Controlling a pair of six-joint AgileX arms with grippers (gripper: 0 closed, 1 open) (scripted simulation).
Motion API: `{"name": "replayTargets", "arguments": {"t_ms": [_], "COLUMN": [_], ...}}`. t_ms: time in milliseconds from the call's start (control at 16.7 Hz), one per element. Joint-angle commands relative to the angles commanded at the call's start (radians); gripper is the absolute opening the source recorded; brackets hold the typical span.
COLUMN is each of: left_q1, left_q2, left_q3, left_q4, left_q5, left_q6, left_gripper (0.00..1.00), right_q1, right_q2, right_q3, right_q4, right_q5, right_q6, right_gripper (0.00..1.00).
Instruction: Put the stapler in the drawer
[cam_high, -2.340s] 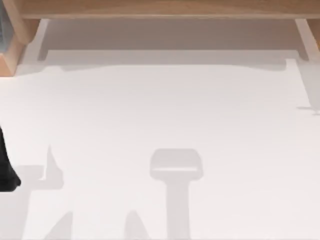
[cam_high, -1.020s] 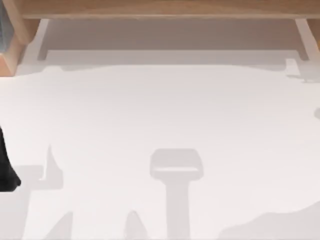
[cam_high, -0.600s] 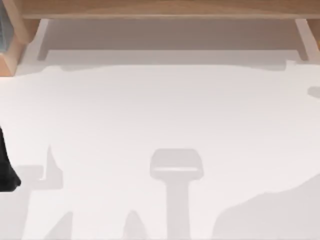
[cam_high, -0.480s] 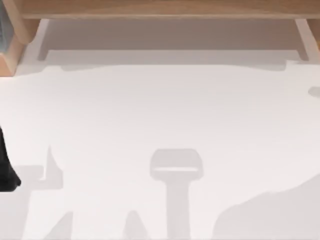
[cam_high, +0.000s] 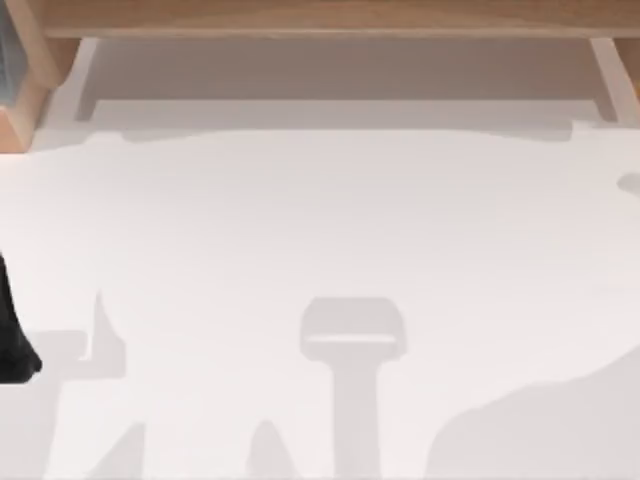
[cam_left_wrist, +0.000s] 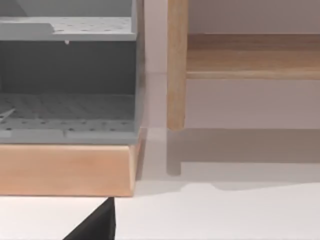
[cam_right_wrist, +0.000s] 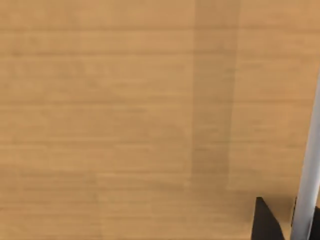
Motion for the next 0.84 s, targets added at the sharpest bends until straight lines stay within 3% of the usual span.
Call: {"name": "replayTargets", "arguments": {"t_ms": [480,840], "left_q1": [0.0,0.0], "left_q2": [0.0,0.0], "left_q3": [0.0,0.0], "left_q4": [0.0,0.0], "left_q5": [0.0,0.0], "left_q6": [0.0,0.0], "left_gripper": [1.0,1.0], "right_q1": [0.0,0.0], "right_q2": [0.0,0.0], "right_q3": [0.0,0.0], "right_q4": [0.0,0.0], "right_q5": [0.0,0.0], "right_q6": [0.0,0.0], "right_gripper": [0.98,1.0]}}
